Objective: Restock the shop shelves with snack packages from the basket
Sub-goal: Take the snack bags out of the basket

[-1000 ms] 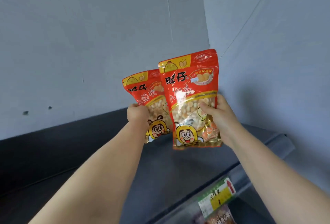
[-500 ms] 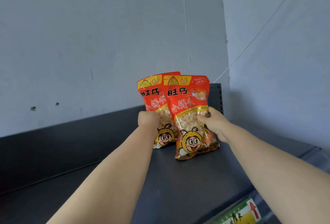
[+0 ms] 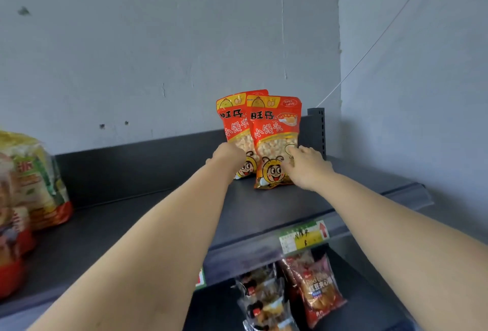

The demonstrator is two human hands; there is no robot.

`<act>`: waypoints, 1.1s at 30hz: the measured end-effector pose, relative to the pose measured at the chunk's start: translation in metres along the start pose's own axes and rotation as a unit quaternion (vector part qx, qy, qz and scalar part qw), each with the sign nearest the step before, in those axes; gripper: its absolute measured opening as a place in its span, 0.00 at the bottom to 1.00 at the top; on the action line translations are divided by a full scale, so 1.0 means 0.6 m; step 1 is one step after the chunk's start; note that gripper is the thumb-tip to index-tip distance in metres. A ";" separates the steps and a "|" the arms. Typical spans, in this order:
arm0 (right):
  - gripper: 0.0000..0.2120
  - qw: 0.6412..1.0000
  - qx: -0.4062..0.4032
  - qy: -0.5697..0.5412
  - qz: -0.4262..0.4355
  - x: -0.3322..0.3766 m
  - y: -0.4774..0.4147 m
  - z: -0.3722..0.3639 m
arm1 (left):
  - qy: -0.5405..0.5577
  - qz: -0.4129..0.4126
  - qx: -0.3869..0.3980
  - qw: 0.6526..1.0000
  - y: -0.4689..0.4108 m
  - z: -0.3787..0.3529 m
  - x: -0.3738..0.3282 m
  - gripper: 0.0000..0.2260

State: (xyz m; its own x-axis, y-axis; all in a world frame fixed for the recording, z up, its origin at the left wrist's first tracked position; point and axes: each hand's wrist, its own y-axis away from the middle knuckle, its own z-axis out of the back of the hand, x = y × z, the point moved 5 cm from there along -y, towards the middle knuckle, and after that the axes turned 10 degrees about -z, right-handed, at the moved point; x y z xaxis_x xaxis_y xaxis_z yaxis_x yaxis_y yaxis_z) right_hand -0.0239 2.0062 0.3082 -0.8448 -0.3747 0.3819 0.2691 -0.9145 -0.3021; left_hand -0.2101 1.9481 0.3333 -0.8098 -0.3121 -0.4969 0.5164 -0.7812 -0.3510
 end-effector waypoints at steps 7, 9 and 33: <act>0.21 0.997 -0.026 -0.015 0.064 0.048 0.148 0.015 | -0.083 -0.049 -0.017 0.995 0.205 0.094 0.021 0.23; 0.21 0.994 -0.045 -0.030 0.096 0.078 0.197 0.021 | -0.095 -0.053 -0.041 0.993 0.253 0.123 0.041 0.22; 0.19 0.956 0.202 -0.079 0.196 0.365 0.829 -0.226 | -0.140 0.140 0.069 0.978 0.825 0.358 0.517 0.17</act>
State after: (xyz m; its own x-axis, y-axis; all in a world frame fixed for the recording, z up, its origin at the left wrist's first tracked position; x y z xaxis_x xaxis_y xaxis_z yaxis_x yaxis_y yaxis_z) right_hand -0.1382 1.4900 0.1231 -0.5712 -0.6897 0.4450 0.7342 -0.6717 -0.0986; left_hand -0.2653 1.3485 0.1759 -0.6963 -0.6455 -0.3139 0.7024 -0.7028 -0.1128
